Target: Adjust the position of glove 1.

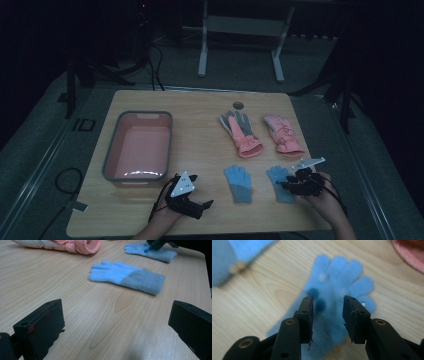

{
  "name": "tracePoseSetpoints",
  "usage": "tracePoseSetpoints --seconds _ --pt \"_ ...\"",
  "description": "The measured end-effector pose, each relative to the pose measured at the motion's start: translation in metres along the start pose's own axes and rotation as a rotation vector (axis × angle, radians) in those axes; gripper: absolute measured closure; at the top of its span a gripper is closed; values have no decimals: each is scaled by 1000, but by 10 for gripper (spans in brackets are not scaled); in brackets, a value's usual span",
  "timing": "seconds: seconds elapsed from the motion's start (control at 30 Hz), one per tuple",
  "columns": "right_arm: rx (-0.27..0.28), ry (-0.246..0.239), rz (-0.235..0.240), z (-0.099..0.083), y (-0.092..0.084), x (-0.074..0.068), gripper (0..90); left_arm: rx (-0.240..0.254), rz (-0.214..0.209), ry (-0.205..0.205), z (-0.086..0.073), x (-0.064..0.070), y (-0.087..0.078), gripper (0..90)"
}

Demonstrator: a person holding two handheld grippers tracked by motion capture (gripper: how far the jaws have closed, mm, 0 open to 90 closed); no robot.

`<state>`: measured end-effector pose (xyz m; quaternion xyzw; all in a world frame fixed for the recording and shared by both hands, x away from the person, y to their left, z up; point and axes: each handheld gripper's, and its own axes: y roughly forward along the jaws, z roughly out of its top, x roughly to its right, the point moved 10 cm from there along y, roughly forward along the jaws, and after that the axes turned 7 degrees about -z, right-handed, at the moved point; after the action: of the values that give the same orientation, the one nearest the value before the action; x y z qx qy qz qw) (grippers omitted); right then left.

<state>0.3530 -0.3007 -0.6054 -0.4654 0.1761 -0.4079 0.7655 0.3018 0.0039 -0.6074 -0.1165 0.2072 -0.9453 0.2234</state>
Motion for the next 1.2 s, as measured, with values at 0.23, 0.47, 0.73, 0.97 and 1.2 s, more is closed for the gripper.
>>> tracePoseSetpoints --seconds 0.23,0.47,0.73,0.97,1.2 --pt "-44 -40 -3 -6 7 0 656 -5 1 -2 0 0 0 4" --pt "-36 -29 -17 -5 7 -6 817 -6 1 0 0 0 0 4" --pt "21 80 -7 6 -6 -4 849 -8 -1 -2 -1 -1 1 4" --pt "88 79 -23 45 -36 -12 850 -5 2 -1 0 0 0 4" --pt "124 26 11 71 -45 -39 850 -11 -1 2 -1 0 1 4"
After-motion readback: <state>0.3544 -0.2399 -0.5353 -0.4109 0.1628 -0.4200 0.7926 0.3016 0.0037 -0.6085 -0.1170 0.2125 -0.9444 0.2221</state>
